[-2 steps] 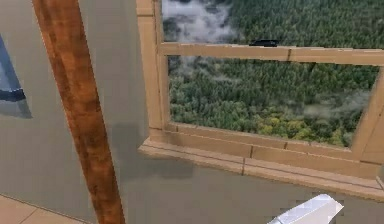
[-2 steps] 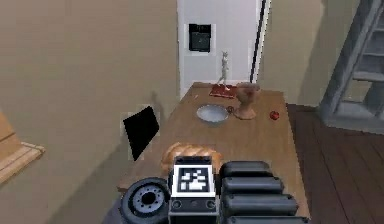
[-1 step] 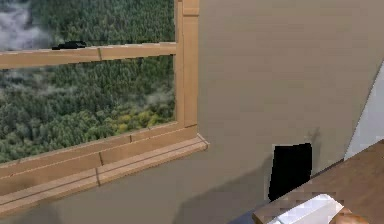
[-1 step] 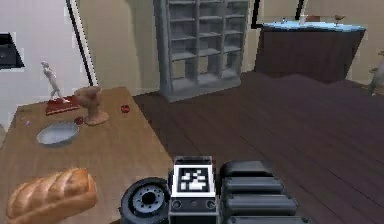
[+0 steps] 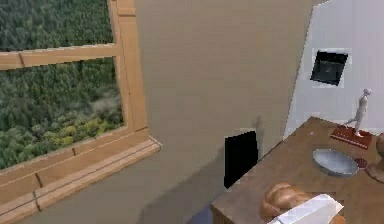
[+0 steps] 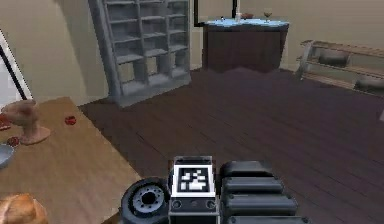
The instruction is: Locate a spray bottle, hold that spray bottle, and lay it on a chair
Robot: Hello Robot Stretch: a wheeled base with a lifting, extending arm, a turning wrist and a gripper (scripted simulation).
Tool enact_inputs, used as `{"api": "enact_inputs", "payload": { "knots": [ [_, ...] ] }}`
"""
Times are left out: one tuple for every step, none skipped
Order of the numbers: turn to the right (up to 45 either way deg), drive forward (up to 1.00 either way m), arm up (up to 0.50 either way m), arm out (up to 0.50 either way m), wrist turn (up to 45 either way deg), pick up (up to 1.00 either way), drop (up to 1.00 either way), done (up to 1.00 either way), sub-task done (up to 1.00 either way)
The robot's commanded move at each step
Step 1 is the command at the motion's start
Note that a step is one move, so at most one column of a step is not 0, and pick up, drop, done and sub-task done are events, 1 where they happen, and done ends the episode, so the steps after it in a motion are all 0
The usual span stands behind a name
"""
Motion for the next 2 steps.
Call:
{"api": "enact_inputs", "payload": {
  "knots": [
    [0.0,0.35,0.00,0.00,0.0,0.00,0.00,0.00,0.00],
    [-45.0,0.00,0.00,0.00,0.0,0.00,0.00,0.00,0.00]
  ]
}}
